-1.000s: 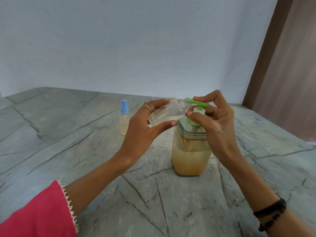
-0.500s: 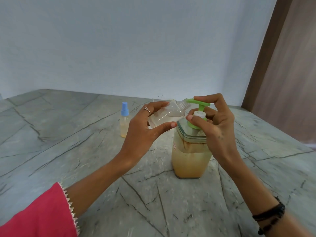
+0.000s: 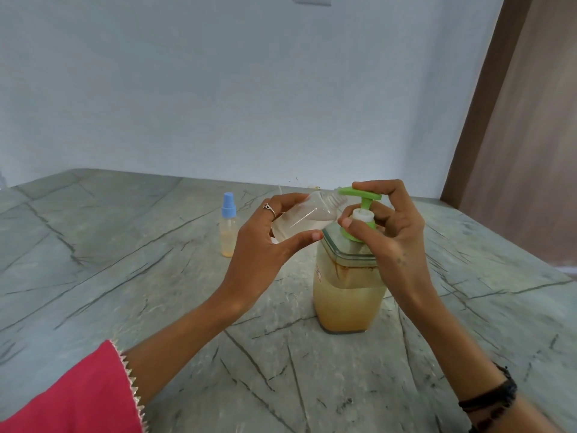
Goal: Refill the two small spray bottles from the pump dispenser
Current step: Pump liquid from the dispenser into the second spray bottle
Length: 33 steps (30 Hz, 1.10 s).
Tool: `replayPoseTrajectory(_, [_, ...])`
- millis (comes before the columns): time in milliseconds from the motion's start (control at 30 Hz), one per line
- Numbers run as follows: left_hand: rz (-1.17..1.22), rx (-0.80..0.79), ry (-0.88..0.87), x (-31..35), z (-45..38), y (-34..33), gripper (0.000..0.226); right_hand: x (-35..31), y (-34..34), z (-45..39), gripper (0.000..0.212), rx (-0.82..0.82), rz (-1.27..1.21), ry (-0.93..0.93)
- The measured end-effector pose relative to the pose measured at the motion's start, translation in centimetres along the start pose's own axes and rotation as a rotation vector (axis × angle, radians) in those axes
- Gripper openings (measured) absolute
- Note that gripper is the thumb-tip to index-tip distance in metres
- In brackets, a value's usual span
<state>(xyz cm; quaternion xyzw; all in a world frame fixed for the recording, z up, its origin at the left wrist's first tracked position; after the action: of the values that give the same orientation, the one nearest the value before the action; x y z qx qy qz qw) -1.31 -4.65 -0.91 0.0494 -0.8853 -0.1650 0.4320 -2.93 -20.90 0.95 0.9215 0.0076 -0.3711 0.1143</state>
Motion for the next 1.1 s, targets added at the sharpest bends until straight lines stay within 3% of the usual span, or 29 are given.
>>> replayPoseTrajectory(467, [-0.001,-0.015,-0.015,0.32,0.08,-0.24,0.046,-0.03,0.6,-0.48,0.015,0.051,-0.015,-0.05])
replayPoseTrajectory(867, [0.033,0.005,-0.005,0.16,0.0,0.05,0.051,-0.05,0.1,0.09,0.03,0.007,-0.007,0.009])
replayPoseTrajectory(1100, [-0.008,-0.01,-0.017,0.39,0.03,-0.12,0.046,0.0,0.59,-0.48,0.016,0.05,-0.033,-0.037])
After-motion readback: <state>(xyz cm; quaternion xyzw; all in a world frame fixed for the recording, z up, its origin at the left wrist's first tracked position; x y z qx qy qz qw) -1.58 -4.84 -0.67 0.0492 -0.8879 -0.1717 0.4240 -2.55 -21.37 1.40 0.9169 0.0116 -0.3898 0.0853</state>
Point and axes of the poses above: each hand's wrist, its own z-axis away from the middle knuckle, its own y-axis out of the back of the hand, x = y × z, the point moved 5 cm from there along -z, towards the middle knuckle, and after that the axes turned 13 degrees about -x, right-handed, at the moved point
